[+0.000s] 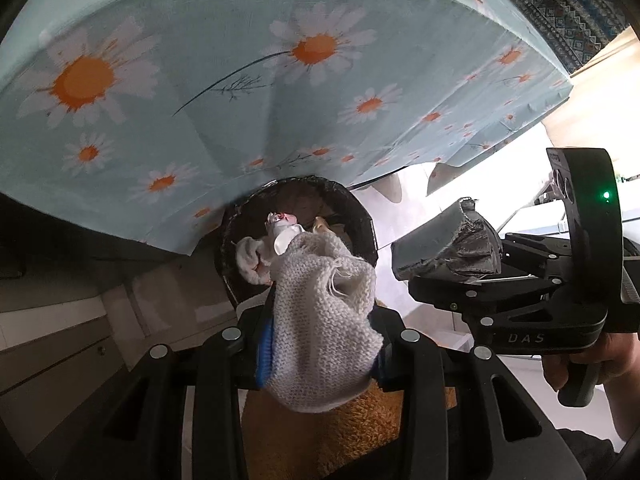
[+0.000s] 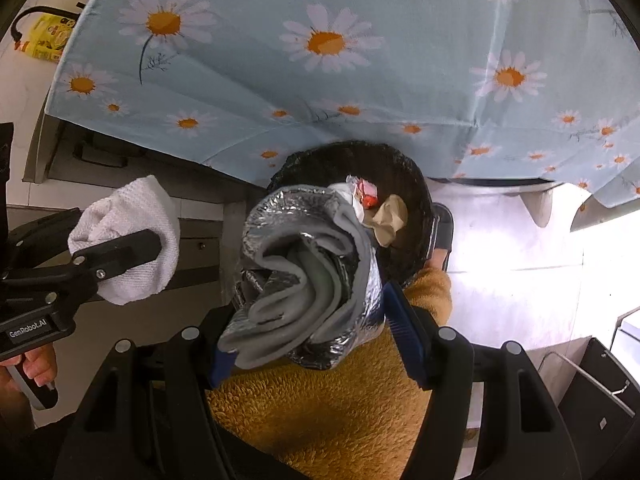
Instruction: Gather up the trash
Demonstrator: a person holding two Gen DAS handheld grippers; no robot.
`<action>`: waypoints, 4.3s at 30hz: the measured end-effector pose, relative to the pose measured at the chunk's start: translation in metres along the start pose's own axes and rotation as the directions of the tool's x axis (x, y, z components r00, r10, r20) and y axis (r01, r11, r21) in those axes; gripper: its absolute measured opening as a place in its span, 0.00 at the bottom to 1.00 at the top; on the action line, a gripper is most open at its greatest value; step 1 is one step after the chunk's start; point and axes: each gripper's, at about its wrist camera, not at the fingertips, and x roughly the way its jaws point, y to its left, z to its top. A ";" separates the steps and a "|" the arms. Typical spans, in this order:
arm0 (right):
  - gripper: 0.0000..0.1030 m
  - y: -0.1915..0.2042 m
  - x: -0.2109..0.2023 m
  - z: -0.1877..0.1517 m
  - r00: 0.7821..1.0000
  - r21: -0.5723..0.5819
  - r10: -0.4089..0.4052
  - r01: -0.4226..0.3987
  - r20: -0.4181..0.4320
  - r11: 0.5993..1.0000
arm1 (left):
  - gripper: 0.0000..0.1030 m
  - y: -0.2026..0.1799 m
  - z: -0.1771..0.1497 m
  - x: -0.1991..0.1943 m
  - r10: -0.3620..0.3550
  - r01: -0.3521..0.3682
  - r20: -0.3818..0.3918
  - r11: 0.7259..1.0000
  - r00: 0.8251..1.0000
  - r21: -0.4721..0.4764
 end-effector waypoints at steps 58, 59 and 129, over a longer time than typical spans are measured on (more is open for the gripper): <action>0.91 0.048 -0.251 0.033 0.885 -0.268 0.155 -0.036 0.439 0.963 | 0.93 -0.051 0.034 -0.190 0.168 -0.118 0.376 0.981 0.911 -0.151; 0.91 0.048 -0.256 0.032 0.881 -0.275 0.158 -0.034 0.446 0.961 | 0.93 -0.056 0.036 -0.193 0.184 -0.132 0.385 0.979 0.904 -0.157; 0.95 0.016 -0.292 0.044 0.843 -0.284 0.111 0.051 0.527 0.957 | 0.93 -0.102 0.053 -0.217 0.221 -0.166 0.469 0.974 0.855 -0.156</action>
